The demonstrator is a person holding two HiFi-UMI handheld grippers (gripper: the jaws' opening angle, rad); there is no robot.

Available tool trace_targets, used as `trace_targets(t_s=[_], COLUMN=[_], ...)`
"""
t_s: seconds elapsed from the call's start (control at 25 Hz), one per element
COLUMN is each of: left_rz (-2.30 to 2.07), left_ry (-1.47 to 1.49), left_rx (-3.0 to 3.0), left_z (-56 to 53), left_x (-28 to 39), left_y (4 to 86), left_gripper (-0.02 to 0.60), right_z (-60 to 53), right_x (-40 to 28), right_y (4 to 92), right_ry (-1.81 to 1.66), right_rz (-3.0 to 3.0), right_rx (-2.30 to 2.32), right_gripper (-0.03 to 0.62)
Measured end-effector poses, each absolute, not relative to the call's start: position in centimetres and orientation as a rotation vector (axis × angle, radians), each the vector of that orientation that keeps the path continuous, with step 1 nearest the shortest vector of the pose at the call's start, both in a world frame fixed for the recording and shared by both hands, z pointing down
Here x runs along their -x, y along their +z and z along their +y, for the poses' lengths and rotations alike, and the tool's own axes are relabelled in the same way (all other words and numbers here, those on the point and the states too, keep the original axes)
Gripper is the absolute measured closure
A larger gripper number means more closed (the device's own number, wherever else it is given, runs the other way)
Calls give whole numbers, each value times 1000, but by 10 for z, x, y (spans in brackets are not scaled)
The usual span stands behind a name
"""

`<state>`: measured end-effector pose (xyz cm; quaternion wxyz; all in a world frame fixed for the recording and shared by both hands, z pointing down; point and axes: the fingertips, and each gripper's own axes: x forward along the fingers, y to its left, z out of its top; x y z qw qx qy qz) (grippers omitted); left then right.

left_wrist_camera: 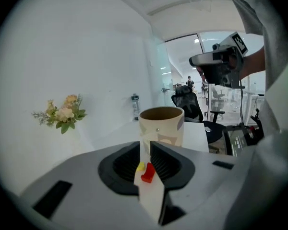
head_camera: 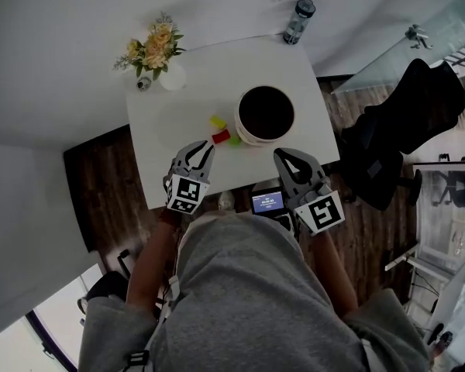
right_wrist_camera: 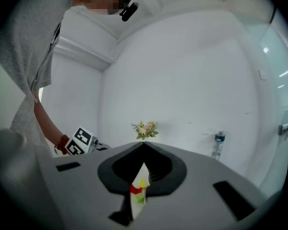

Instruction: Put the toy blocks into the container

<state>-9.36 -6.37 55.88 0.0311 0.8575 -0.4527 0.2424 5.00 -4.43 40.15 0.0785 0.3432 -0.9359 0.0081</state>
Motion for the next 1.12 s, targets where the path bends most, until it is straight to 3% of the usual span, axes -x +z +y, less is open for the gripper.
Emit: trace_targets(t_s=[0.48, 0.76, 1.12], left_rz=[-1135, -1055, -1036], left_ry=[1051, 1118, 1136], left_rx=[-2522, -2461, -2402], left_z=[-87, -93, -101], left_x=[92, 93, 91], left_y=[676, 710, 727], left_gripper=[471, 421, 416], right_z=[-68, -75, -86], right_x=[-49, -53, -56], right_y=[409, 418, 428], right_ry=[22, 47, 83], right_rz=[-2794, -2766, -2726], right_rx=[-1004, -1015, -1010], right_gripper=[591, 591, 591])
